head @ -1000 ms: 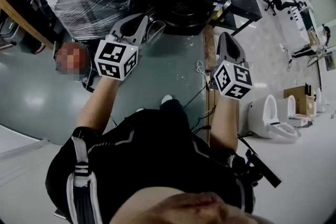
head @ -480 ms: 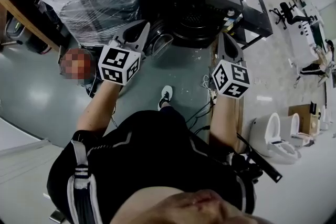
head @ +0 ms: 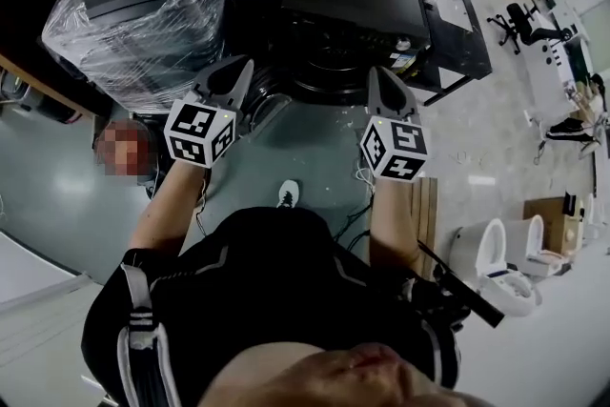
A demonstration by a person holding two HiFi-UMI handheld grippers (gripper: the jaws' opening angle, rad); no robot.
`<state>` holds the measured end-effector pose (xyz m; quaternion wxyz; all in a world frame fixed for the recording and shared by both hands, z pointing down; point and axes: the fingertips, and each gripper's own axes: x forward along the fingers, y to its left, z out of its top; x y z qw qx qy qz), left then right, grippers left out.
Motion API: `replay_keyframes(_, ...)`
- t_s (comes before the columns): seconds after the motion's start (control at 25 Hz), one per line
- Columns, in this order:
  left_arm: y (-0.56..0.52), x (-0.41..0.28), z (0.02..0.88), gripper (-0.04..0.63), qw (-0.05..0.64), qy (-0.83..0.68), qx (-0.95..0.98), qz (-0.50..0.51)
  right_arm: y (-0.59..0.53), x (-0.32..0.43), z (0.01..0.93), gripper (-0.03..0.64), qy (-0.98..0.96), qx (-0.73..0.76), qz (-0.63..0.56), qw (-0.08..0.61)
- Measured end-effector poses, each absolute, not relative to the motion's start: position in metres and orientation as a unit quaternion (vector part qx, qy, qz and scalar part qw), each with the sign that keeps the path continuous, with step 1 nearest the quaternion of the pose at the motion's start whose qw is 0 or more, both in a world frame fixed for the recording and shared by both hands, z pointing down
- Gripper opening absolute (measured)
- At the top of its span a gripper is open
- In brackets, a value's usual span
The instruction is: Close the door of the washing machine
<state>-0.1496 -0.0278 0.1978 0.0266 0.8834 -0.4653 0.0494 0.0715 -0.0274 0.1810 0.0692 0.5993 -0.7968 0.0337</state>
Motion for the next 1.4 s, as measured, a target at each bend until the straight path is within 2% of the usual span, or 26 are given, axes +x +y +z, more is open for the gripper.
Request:
replay_keyframes(0.36,-0.109,-0.114,0.22,0.005,0.03,-0.469,0.879,0.086,-0.102,0.113,0.209,0.005,-0.806,0.585,0.053,0.074)
replay_keyframes(0.64,-0.149,-0.11,0.237,0.006,0.041,-0.45,0.888,0.091,-0.135,0.111,0.226,0.005,-0.802,0.589,0.062,0.075)
replay_keyframes(0.96,-0.188,-0.149,0.282,0.006,0.067,-0.422,0.895,0.129,-0.156,0.062,0.268,0.006,-0.784,0.606,0.096,0.096)
replay_keyframes(1.08,-0.197,-0.167,0.303,0.005,0.077,-0.403,0.9,0.15,-0.16,0.039,0.292,0.046,-0.778,0.606,0.115,0.119)
replay_keyframes(1.32,-0.211,-0.195,0.356,0.008,0.108,-0.357,0.907,0.196,-0.166,-0.001,0.351,0.063,-0.762,0.608,0.169,0.148)
replay_keyframes(1.4,-0.213,-0.2,0.379,0.044,0.123,-0.338,0.907,0.22,-0.166,-0.018,0.372,0.075,-0.761,0.6,0.191,0.154)
